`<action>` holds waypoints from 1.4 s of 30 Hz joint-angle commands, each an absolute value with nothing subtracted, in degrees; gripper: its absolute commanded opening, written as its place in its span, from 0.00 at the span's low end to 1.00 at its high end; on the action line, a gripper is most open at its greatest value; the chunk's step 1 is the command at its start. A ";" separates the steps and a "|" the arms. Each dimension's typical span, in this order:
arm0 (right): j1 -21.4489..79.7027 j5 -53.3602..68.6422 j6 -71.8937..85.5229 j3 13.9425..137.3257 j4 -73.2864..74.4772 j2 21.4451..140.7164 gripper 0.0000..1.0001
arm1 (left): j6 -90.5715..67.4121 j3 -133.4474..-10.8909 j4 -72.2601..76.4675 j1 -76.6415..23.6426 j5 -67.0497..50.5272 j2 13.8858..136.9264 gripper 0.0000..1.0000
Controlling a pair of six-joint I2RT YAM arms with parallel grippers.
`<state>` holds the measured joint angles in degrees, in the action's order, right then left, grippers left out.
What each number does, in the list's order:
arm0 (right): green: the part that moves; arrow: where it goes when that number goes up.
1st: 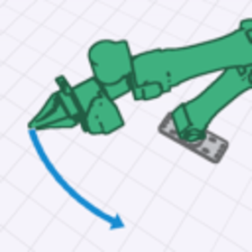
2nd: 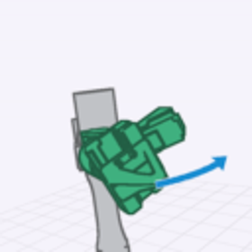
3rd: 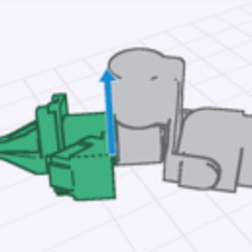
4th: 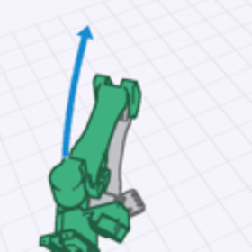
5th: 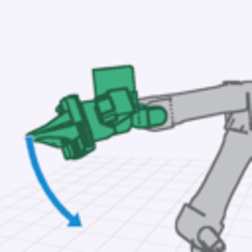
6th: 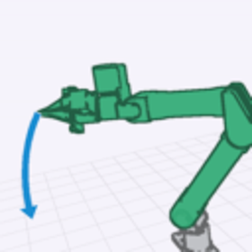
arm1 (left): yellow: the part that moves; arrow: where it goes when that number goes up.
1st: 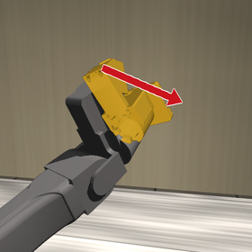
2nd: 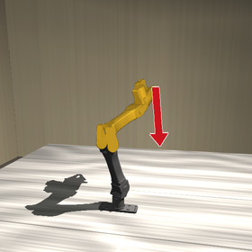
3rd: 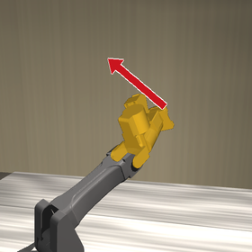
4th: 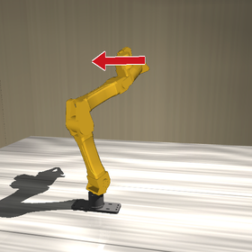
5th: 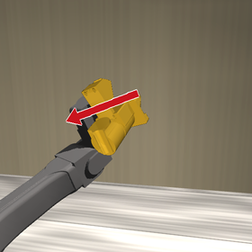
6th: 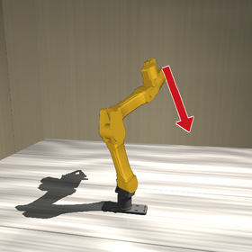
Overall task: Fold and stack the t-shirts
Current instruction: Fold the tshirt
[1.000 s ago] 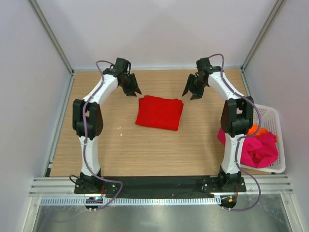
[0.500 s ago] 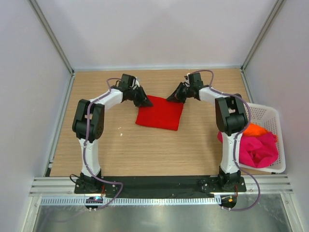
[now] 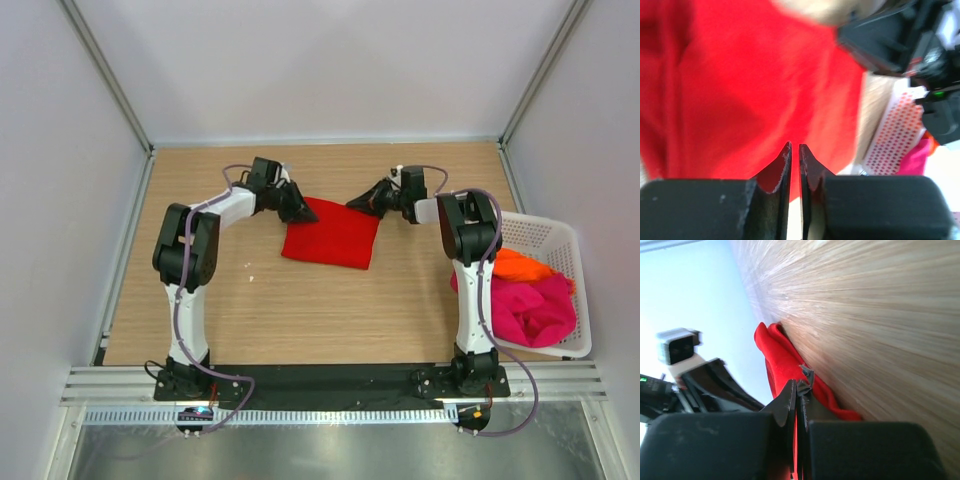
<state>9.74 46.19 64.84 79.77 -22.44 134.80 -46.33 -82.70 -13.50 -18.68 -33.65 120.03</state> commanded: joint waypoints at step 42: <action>15.73 61.61 38.41 59.08 5.98 108.98 0.01 | -50.36 -91.51 -10.55 -15.47 -39.29 120.95 0.17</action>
